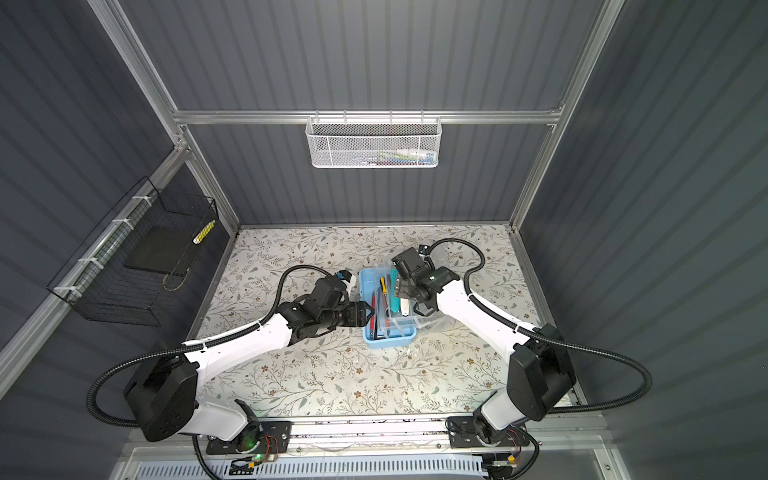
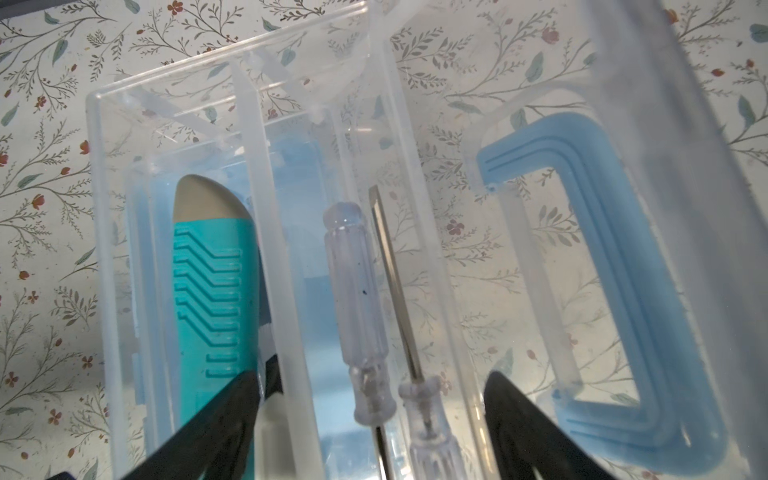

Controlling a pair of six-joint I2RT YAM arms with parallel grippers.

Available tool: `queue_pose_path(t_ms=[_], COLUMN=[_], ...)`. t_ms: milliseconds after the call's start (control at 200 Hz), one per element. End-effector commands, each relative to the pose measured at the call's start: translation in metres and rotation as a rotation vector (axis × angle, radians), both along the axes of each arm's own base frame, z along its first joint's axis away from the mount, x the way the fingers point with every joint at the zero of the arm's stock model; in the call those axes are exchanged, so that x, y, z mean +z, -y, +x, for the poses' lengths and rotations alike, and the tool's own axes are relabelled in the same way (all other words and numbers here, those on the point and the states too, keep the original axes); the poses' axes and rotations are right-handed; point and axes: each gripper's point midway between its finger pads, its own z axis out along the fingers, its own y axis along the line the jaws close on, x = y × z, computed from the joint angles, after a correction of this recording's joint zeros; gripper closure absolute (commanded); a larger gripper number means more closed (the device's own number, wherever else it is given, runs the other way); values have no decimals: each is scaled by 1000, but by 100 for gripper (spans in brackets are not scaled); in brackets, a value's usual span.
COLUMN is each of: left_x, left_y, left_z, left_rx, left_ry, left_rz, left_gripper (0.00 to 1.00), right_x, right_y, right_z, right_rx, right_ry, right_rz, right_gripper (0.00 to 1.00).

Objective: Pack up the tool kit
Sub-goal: 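Press the clear lid down onto the blue box with both grippers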

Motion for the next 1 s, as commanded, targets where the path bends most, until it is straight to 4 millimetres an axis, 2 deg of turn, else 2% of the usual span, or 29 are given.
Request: queue_pose_path(t_ms=[0,225,745,996], left_x=[-10,-20,9,-1], left_y=[0,3,6,13], left_z=[-2,8,3,2], left_rx=[-27,-21,2,-15], left_ry=[-6,-8,24,-15], left_rz=[42,90,-36,-39], left_gripper=[23,24,19,18], right_x=[10,9,9,8], right_y=[-19,-26,-35,-38], right_z=[6,8,9,9], right_rx=[5,14,32,39], right_ry=[30,36,47,47], right_rz=[40,31,21,19], right_gripper=[14,14,13,13])
